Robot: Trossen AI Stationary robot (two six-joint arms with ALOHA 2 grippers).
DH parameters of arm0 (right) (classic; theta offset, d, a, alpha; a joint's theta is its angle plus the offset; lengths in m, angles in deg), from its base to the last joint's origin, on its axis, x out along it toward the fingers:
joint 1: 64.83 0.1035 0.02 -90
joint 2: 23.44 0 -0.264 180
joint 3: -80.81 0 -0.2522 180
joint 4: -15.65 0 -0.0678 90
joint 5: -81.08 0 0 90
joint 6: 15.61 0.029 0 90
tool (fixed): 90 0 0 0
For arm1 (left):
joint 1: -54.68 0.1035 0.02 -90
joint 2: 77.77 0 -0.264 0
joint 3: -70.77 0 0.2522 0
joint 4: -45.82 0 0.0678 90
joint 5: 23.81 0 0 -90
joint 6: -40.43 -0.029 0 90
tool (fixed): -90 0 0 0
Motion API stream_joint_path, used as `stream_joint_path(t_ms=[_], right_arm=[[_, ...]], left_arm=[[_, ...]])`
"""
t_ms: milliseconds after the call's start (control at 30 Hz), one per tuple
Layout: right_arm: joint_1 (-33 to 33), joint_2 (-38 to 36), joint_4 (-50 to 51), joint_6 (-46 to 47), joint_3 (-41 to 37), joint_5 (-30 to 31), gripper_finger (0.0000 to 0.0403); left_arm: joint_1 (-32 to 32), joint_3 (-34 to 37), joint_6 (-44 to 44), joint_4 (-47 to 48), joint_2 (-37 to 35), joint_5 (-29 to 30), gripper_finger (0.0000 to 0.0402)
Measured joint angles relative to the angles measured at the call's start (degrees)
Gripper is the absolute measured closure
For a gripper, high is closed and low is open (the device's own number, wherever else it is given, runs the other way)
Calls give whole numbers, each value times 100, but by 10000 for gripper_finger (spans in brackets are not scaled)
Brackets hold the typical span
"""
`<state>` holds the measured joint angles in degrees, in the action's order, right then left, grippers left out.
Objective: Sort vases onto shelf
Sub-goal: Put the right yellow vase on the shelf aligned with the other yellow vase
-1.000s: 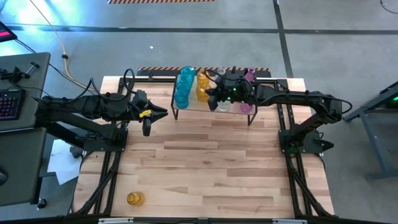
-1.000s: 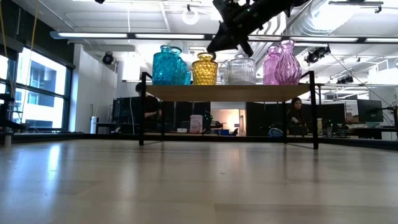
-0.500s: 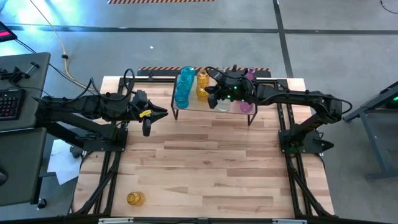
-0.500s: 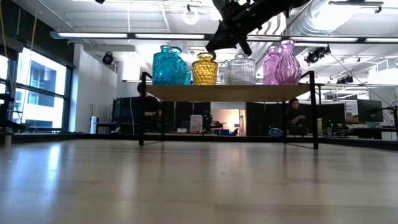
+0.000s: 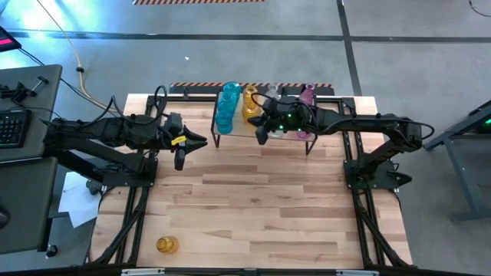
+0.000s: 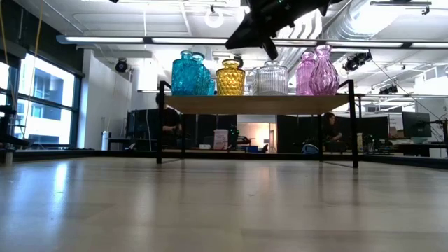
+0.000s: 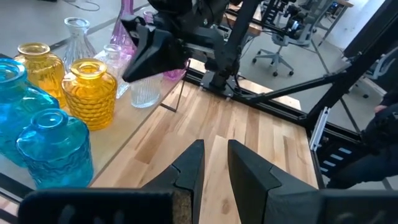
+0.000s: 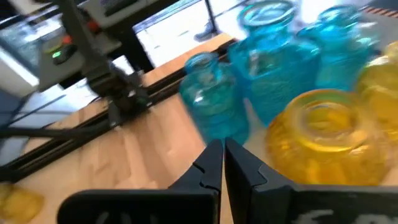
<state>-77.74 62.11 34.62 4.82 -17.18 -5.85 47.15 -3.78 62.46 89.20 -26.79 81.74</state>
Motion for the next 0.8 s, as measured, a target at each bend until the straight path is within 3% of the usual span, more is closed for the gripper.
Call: stream_joint_path(t_ms=[133,800], right_arm=[[-17,0,13,4,0,-378,403],[26,511,-127,107,-2,-743,403]], left_arm=[[0,0,-73,-1,0,1,339],[0,0,-23,-84,2,4,339]])
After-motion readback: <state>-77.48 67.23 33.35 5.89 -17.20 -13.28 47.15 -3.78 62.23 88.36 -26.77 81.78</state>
